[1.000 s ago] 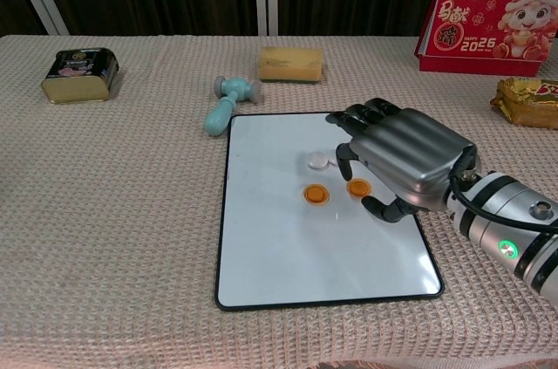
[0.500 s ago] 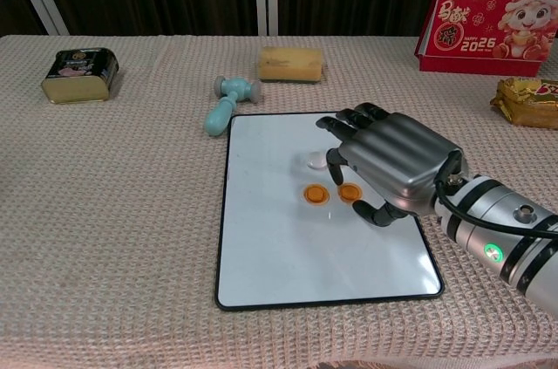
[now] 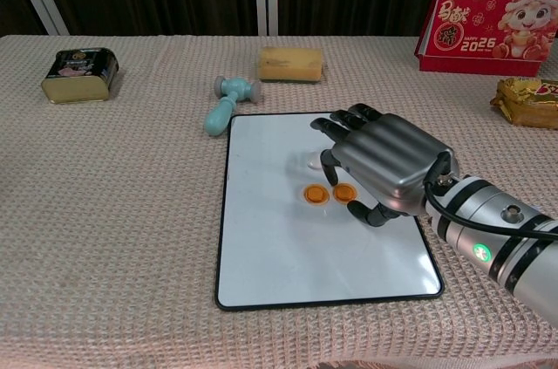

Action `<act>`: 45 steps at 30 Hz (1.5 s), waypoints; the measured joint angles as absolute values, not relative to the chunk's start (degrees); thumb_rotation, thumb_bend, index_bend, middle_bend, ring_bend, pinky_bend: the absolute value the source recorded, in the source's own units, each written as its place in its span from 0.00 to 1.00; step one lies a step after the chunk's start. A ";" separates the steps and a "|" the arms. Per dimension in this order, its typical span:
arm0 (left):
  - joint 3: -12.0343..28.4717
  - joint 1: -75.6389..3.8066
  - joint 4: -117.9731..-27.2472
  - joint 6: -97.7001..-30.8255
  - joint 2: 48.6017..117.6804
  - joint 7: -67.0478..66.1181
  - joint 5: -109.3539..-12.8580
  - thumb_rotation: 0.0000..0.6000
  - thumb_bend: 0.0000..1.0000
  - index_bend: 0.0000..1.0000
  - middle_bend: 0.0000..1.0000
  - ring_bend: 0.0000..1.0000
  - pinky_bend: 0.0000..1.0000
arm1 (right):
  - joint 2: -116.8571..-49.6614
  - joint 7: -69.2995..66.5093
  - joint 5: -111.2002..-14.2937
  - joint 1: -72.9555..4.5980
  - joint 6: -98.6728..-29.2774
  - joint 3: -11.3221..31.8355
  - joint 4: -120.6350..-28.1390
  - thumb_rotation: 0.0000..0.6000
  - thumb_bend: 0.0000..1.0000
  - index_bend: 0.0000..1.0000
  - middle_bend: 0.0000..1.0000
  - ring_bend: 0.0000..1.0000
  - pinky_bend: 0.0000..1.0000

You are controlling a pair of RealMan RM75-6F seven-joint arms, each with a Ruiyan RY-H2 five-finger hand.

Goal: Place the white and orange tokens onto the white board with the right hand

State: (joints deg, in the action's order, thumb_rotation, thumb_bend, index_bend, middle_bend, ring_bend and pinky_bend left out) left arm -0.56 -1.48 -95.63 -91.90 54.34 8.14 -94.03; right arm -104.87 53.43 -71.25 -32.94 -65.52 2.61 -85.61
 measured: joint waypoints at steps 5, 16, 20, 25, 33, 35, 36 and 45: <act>-0.52 -1.37 -95.58 -92.10 54.28 8.40 -93.95 1.00 0.09 0.10 0.07 0.00 0.11 | -105.30 53.56 -71.03 -33.20 -65.26 2.87 -85.25 1.00 0.39 0.52 0.00 0.00 0.00; -0.52 -1.26 -95.41 -92.33 54.21 8.79 -94.02 1.00 0.09 0.10 0.07 0.00 0.11 | -105.85 53.65 -70.97 -33.44 -65.09 2.91 -84.91 1.00 0.39 0.52 0.00 0.00 0.00; -0.52 -1.22 -95.39 -92.38 54.19 8.88 -94.02 1.00 0.09 0.10 0.07 0.00 0.11 | -105.99 53.57 -70.89 -33.51 -64.96 2.91 -84.75 1.00 0.39 0.52 0.00 0.00 0.00; -0.49 -1.19 -95.36 -92.43 54.19 8.89 -93.98 1.00 0.09 0.10 0.07 0.00 0.11 | -106.00 53.36 -71.02 -33.50 -64.97 2.79 -84.80 1.00 0.38 0.51 0.00 0.00 0.00; -0.50 -1.16 -95.37 -92.45 54.19 8.82 -94.00 1.00 0.09 0.10 0.07 0.00 0.11 | -105.20 53.23 -71.54 -33.41 -65.25 2.52 -85.88 1.00 0.37 0.38 0.00 0.00 0.00; -0.51 -1.17 -95.41 -92.37 54.19 8.74 -93.97 1.00 0.09 0.10 0.07 0.00 0.11 | -104.99 53.06 -71.72 -33.34 -65.39 2.46 -86.11 1.00 0.37 0.33 0.00 0.00 0.00; -0.52 -1.17 -95.45 -92.31 54.18 8.72 -93.95 1.00 0.09 0.10 0.07 0.00 0.11 | -104.90 52.97 -71.80 -33.30 -65.46 2.46 -86.23 1.00 0.37 0.30 0.00 0.00 0.00; -0.54 -1.33 -95.64 -91.90 54.22 8.27 -93.87 1.00 0.09 0.10 0.07 0.00 0.11 | -103.44 52.05 -73.39 -32.85 -66.85 2.38 -88.35 1.00 0.36 0.21 0.00 0.00 0.00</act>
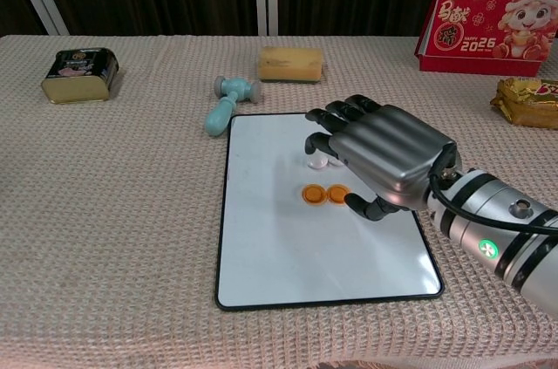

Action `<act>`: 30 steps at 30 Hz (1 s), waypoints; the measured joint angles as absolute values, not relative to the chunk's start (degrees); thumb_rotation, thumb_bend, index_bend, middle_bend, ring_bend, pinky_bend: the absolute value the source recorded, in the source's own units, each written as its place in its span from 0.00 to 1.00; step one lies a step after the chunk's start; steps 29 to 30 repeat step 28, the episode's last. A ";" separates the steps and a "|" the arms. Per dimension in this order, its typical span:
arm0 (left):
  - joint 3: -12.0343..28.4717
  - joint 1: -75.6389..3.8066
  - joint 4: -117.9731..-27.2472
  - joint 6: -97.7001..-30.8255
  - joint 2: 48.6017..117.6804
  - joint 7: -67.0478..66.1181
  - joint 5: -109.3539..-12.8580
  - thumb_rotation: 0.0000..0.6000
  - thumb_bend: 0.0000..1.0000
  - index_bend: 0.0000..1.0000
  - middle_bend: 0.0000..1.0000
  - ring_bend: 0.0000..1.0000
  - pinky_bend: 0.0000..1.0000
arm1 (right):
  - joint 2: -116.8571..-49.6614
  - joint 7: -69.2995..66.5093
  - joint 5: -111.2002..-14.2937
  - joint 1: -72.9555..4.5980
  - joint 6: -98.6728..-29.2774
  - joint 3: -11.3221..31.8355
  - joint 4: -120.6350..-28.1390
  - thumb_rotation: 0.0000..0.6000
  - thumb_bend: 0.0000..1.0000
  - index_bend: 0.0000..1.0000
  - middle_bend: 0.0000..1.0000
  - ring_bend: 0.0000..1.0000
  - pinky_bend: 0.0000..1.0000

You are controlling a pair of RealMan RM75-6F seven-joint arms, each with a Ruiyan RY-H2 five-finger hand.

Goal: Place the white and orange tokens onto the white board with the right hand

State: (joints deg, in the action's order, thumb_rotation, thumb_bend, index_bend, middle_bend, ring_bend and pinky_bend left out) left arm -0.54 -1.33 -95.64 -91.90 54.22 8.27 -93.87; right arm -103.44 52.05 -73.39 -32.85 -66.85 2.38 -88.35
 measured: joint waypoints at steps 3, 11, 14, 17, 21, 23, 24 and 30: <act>-0.52 -1.33 -95.67 -91.93 54.23 8.26 -93.86 1.00 0.09 0.10 0.07 0.00 0.11 | -102.22 50.84 -75.19 -32.25 -68.30 1.96 -90.16 1.00 0.36 0.17 0.00 0.00 0.00; -0.57 -1.37 -95.73 -91.94 54.31 8.03 -94.16 1.00 0.09 0.10 0.07 0.00 0.11 | -93.16 42.50 -83.41 -27.25 -78.29 -0.74 -96.09 1.00 0.35 0.00 0.00 0.00 0.00; -0.62 -1.33 -95.98 -92.08 54.35 7.52 -94.39 1.00 0.09 0.10 0.07 0.00 0.11 | -88.44 39.32 -85.07 -24.03 -82.84 -1.90 -97.33 1.00 0.34 0.00 0.00 0.00 0.00; -0.69 -1.25 -96.39 -92.25 54.39 6.86 -94.63 1.00 0.09 0.10 0.07 0.00 0.11 | -83.00 36.57 -85.41 -19.63 -87.34 -3.17 -97.89 1.00 0.34 0.00 0.00 0.00 0.00; -0.83 -1.12 -96.93 -92.42 54.46 5.90 -94.95 1.00 0.09 0.10 0.07 0.00 0.11 | -76.70 31.94 -84.04 -13.75 -92.42 -4.52 -97.43 1.00 0.34 0.00 0.00 0.00 0.00; -0.90 -1.05 -97.21 -92.51 54.51 5.40 -95.14 1.00 0.09 0.10 0.07 0.00 0.11 | -74.66 29.04 -83.77 -11.50 -94.60 -4.95 -96.46 1.00 0.34 0.00 0.00 0.00 0.00; -0.94 -1.02 -97.32 -92.56 54.53 5.21 -95.24 1.00 0.09 0.10 0.07 0.00 0.11 | -74.16 28.20 -83.76 -10.88 -95.16 -5.04 -96.13 1.00 0.34 0.00 0.00 0.00 0.00; -1.11 -0.87 -97.67 -92.77 54.61 4.48 -95.64 1.00 0.09 0.10 0.07 0.00 0.11 | -71.38 23.67 -83.91 -7.19 -97.73 -5.32 -94.46 1.00 0.34 0.00 0.00 0.00 0.00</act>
